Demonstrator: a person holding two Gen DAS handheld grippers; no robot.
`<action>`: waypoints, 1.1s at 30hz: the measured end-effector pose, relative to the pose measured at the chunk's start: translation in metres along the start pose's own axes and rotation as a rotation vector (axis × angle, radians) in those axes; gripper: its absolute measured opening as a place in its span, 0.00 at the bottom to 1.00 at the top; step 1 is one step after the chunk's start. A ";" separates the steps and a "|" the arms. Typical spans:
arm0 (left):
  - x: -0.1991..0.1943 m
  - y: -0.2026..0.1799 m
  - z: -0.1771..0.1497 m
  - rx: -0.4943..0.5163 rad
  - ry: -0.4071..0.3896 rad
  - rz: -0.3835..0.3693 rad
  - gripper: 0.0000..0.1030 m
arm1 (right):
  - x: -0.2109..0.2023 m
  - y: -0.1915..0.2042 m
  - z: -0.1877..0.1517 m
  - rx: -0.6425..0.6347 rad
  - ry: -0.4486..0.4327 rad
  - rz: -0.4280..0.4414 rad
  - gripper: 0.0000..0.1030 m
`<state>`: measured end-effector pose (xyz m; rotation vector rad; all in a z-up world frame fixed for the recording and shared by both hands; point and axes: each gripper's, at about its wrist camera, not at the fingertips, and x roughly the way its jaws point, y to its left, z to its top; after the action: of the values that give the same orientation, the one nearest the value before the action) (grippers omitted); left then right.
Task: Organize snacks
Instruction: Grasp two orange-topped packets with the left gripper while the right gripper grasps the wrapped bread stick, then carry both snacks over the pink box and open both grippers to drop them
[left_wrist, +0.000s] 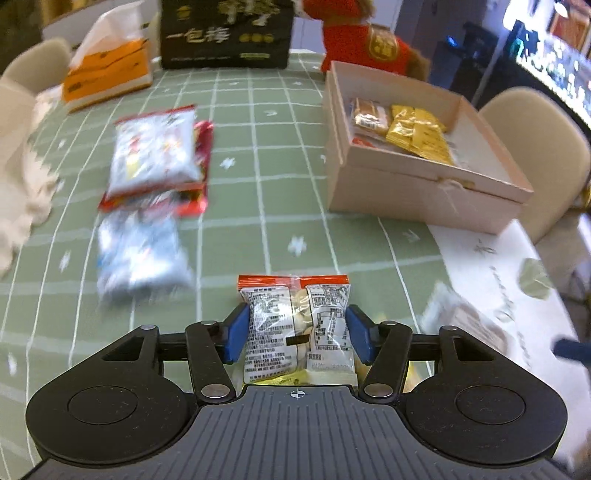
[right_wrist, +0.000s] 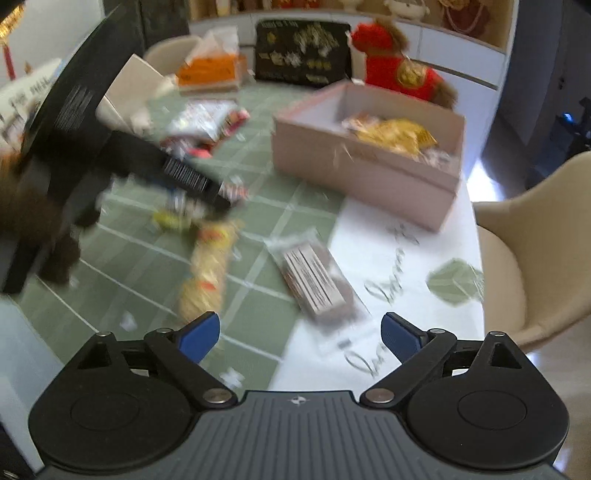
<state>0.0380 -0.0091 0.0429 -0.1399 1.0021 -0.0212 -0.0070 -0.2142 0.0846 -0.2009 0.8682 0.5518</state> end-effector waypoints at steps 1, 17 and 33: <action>-0.007 0.006 -0.007 -0.024 -0.004 -0.012 0.60 | -0.001 0.001 0.005 0.005 -0.003 0.025 0.91; -0.045 0.030 -0.041 -0.066 -0.017 -0.096 0.59 | 0.042 0.023 0.032 -0.002 0.121 0.095 0.28; -0.073 -0.059 0.099 0.083 -0.302 -0.257 0.60 | -0.103 -0.090 0.110 0.158 -0.251 -0.081 0.27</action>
<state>0.0844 -0.0508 0.1637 -0.1887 0.6756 -0.2691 0.0609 -0.2862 0.2286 -0.0214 0.6529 0.4204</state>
